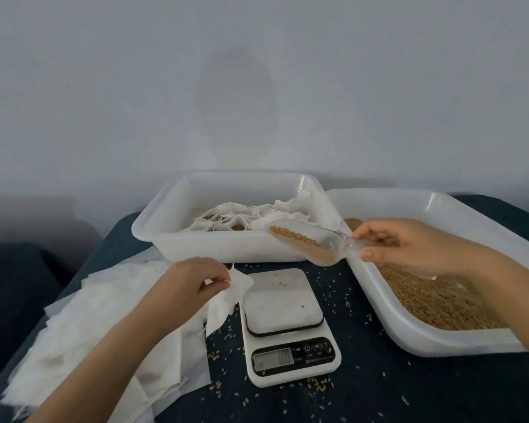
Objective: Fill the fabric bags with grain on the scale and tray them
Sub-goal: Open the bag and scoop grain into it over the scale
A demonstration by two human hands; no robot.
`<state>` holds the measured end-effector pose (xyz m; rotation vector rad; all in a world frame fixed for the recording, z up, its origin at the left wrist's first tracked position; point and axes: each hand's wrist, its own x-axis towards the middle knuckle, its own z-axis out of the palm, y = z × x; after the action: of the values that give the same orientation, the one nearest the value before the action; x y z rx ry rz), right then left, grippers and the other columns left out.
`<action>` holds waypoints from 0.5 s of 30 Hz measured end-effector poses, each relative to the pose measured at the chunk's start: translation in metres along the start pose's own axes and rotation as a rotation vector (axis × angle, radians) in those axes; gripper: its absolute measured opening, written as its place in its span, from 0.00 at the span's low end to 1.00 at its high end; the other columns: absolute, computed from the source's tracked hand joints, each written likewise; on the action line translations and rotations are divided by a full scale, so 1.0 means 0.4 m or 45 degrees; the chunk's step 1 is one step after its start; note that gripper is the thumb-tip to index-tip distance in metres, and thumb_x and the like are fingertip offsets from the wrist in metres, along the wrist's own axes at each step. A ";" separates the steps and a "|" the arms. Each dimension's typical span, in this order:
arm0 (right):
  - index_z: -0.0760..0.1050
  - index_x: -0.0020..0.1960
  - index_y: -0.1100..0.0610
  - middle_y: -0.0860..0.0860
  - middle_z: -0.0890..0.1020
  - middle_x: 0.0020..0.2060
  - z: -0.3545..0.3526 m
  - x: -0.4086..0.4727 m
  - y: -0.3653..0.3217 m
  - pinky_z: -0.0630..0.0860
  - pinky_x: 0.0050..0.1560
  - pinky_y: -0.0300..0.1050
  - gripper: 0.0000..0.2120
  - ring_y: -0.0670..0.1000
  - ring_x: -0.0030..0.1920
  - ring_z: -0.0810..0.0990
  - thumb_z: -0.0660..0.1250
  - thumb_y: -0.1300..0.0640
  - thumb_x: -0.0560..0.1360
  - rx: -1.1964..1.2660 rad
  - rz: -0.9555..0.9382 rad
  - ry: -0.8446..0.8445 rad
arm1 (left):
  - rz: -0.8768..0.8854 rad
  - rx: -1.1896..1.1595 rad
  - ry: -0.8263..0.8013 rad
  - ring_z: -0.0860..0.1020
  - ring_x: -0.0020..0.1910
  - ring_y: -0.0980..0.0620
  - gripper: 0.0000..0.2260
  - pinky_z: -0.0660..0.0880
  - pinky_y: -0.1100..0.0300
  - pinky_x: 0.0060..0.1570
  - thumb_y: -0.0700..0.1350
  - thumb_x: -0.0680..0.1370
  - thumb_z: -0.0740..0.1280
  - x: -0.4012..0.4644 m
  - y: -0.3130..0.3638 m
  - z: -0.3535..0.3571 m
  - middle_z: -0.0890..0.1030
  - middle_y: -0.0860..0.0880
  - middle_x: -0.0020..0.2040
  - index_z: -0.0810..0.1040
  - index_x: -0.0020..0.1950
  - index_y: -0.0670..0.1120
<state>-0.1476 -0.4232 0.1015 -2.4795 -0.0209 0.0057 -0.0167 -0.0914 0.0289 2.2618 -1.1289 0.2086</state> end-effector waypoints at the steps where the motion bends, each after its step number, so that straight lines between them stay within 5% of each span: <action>1: 0.76 0.54 0.37 0.36 0.82 0.51 0.014 0.005 -0.003 0.75 0.51 0.33 0.13 0.36 0.52 0.80 0.67 0.41 0.70 -0.026 -0.029 -0.035 | -0.007 0.002 -0.004 0.74 0.44 0.68 0.02 0.67 0.77 0.43 0.42 0.74 0.70 -0.001 0.000 -0.003 0.79 0.61 0.43 0.82 0.44 0.49; 4: 0.74 0.51 0.32 0.28 0.77 0.49 0.041 0.018 -0.019 0.71 0.45 0.24 0.08 0.31 0.50 0.76 0.67 0.45 0.74 -0.196 -0.107 -0.112 | -0.009 0.025 -0.016 0.75 0.41 0.63 0.02 0.68 0.74 0.43 0.42 0.74 0.70 -0.002 0.001 -0.008 0.80 0.58 0.42 0.81 0.43 0.48; 15: 0.74 0.52 0.34 0.32 0.78 0.45 0.042 0.040 -0.052 0.74 0.45 0.38 0.07 0.36 0.45 0.77 0.65 0.41 0.74 -0.444 -0.107 -0.336 | 0.185 0.138 -0.169 0.77 0.47 0.57 0.06 0.71 0.65 0.51 0.43 0.77 0.66 0.021 0.037 0.014 0.81 0.52 0.48 0.82 0.48 0.44</action>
<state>-0.1321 -0.3963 0.1010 -2.8055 -0.2588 0.3179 -0.0234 -0.1070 0.0343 2.3172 -1.3843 0.1833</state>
